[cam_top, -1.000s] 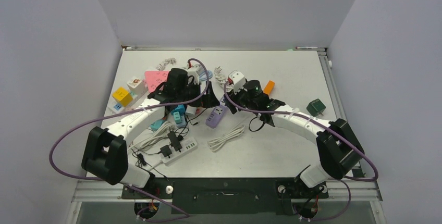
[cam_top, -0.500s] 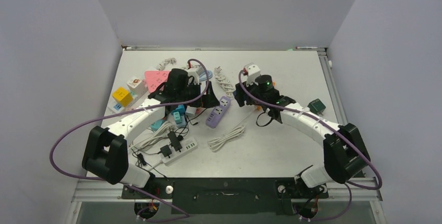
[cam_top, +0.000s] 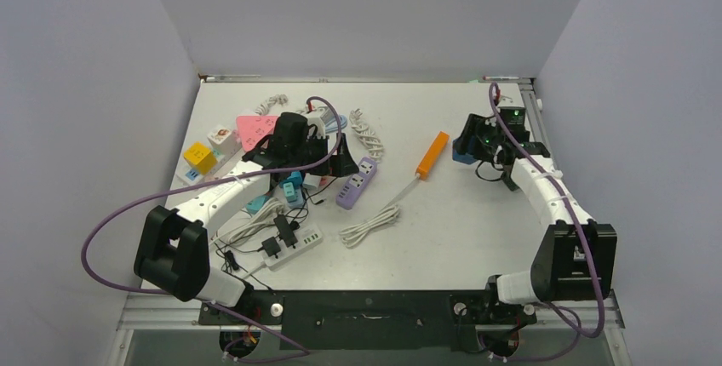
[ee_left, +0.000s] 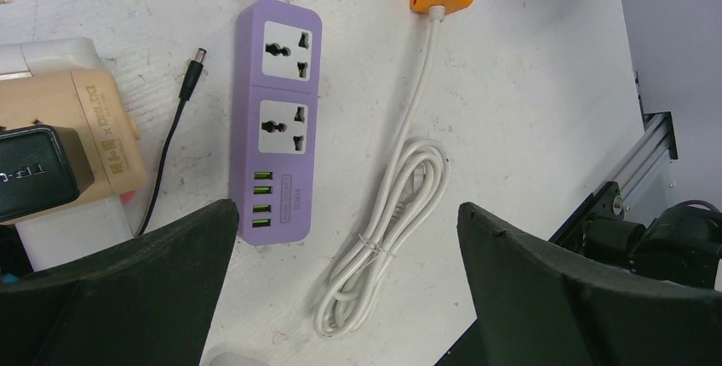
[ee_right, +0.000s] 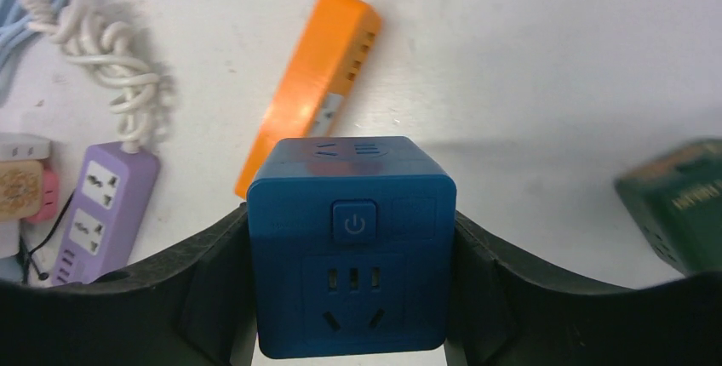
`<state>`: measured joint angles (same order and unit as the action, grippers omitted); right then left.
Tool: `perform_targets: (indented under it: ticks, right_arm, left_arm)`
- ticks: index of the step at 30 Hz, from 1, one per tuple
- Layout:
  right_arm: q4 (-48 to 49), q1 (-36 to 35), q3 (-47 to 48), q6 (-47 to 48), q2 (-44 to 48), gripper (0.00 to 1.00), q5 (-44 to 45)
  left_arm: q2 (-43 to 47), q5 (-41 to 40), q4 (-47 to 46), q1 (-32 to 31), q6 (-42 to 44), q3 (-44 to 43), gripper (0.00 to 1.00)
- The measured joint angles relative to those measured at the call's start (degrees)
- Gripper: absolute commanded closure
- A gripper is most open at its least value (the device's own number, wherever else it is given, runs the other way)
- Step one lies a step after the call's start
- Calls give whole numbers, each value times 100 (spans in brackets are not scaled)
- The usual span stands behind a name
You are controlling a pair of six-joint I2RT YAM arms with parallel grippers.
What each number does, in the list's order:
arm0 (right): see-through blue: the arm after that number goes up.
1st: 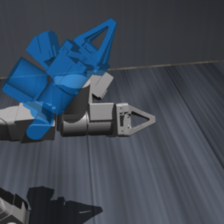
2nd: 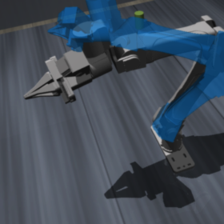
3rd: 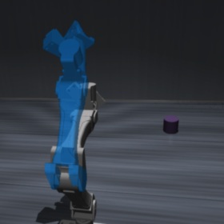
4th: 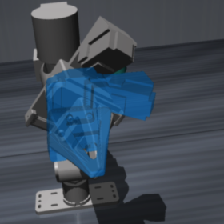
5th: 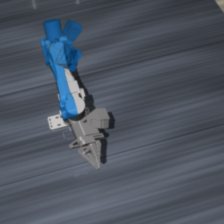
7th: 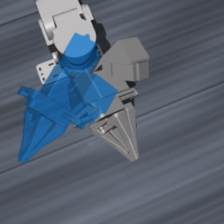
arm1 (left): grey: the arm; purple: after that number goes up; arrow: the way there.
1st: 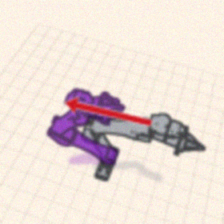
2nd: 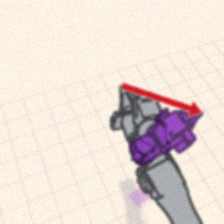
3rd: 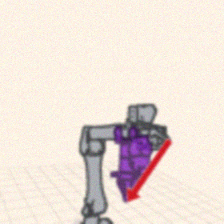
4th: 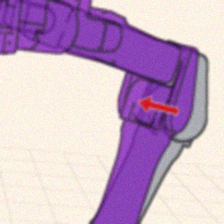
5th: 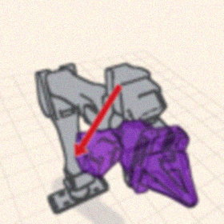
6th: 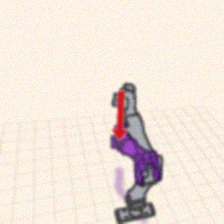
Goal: Pull the plug off the socket
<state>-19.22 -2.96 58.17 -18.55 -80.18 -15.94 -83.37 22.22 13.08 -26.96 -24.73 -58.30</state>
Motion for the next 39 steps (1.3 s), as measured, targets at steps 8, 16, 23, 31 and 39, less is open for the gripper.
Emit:
perform_targets:
  ticks: [8,16,23,31,39]
  right_arm:
    - [-863,203,-278,-192,1036,95,1563]
    - [-914,885,-1250,-678,2227,95,2940]
    - [-691,1602,-1521,-949,2039,95,3056]
    - [-133,2076,-2011,-1287,1679,95,2868]
    - [354,2212,-2135,-1521,1080,92,2745]
  left_arm:
    - [37,-7,0,-2,-17,0,1]
    - [76,-83,33,-63,-17,0,1]
    - [422,-479,149,-76,33,0,2]
    - [713,-695,168,-76,122,0,2]
    - [713,-726,223,-76,125,0,2]
